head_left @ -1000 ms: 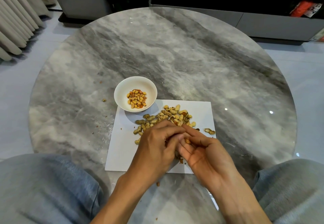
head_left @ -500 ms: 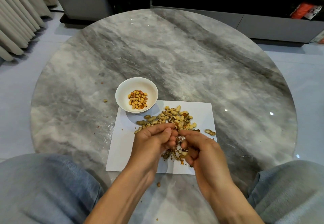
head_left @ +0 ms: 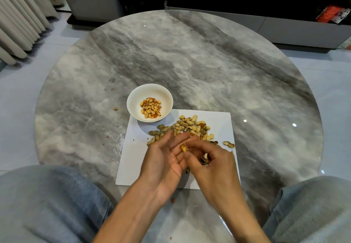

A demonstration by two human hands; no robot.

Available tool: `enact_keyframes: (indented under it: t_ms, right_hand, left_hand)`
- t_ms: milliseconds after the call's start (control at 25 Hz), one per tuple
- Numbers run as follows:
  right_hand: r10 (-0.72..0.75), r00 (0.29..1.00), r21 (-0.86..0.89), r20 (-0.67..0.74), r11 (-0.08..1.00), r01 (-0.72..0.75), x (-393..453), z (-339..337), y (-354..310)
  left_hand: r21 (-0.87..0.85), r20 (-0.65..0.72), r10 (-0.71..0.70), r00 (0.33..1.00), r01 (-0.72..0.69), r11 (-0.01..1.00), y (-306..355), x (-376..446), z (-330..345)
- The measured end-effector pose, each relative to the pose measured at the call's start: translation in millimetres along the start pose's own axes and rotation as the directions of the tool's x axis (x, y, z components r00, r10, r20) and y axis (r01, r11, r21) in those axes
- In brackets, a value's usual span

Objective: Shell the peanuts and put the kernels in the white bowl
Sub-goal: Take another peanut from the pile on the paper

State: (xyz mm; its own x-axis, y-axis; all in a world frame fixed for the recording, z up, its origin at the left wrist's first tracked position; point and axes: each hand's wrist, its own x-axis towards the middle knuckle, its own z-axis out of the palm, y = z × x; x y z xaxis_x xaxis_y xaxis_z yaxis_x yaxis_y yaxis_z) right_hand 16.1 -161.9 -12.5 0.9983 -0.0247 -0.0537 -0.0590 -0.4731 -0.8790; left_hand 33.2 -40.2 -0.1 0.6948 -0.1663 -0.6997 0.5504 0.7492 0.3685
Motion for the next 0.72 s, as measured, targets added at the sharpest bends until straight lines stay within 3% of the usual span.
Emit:
enact_keyframes:
  t_ms: [120, 400, 720]
  right_hand:
    - [-0.135, 0.991, -0.202, -0.009, 0.971, 0.130, 2.3, 8.4, 6.5]
    - [-0.069, 0.997, -0.193, -0.028, 0.979, 0.063, 8.3, 6.4, 15.6]
    - [-0.128, 0.992, -0.290, 0.008, 0.949, 0.125, 9.9, 6.9, 14.6]
  left_hand:
    - [-0.010, 0.007, 0.009, 1.000, -0.009, 1.000, 1.4, -1.1, 0.6]
    - [-0.057, 0.045, -0.006, 0.999, 0.009, 0.998, 0.2, -3.8, 1.9]
    - [0.022, 0.037, -0.012, 0.999, 0.011, 1.000, 0.8, -5.2, 2.5]
